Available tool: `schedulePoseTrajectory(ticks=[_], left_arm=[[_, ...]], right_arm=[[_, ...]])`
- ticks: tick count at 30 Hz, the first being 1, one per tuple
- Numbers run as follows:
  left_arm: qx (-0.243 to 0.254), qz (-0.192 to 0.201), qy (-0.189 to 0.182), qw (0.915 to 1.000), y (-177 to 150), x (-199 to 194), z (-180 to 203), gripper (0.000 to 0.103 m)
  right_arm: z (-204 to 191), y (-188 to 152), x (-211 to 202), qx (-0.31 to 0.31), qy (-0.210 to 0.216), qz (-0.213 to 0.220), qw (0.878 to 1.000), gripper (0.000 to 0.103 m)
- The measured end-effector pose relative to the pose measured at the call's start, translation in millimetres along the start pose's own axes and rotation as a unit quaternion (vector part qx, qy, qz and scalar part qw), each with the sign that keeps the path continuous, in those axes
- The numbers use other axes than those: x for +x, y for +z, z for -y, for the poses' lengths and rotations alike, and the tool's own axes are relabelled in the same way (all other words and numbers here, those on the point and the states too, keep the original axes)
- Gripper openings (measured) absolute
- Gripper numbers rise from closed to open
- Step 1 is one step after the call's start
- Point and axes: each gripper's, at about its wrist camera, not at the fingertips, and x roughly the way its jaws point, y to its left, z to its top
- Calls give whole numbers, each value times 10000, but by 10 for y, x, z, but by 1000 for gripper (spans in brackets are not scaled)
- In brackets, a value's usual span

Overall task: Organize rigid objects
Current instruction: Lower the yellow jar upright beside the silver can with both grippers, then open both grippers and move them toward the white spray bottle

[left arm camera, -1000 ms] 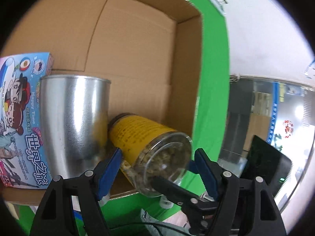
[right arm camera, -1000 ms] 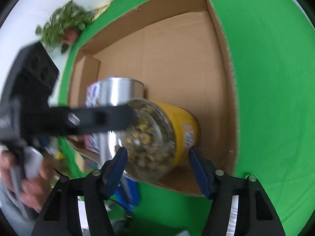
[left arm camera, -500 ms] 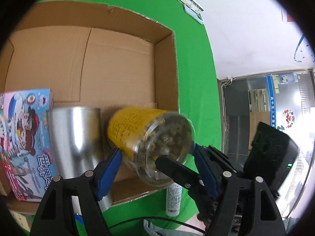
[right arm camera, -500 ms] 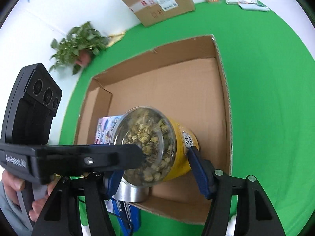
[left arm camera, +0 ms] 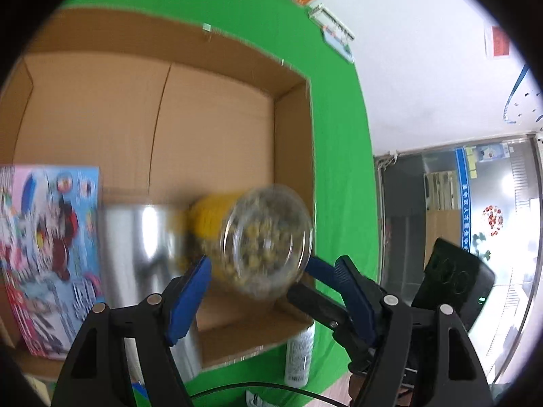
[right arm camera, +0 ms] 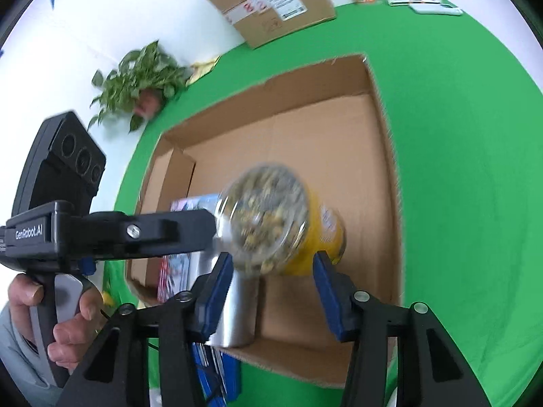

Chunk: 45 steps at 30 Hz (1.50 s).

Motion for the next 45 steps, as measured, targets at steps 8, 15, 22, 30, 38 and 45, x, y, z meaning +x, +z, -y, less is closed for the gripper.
schedulePoseTrajectory(ticks=[8, 15, 22, 30, 38, 45], left_arm=[[-150, -146, 324, 9993, 502, 177, -87, 74], [502, -741, 370, 9953, 432, 445, 74, 52], [536, -1013, -60, 9934, -156, 342, 182, 52], [76, -748, 541, 9957, -241, 220, -37, 52], [84, -942, 400, 9947, -355, 274, -20, 52], [411, -378, 122, 9984, 117, 32, 17, 52]], right_arm=[[325, 197, 51, 830, 275, -377, 9955, 48], [54, 150, 219, 227, -174, -450, 9986, 33], [-45, -433, 179, -56, -185, -1007, 9947, 32], [-80, -554, 461, 137, -291, -1320, 9907, 22], [25, -424, 792, 140, -794, -1621, 9835, 17], [200, -283, 370, 449, -376, -1326, 9894, 65]])
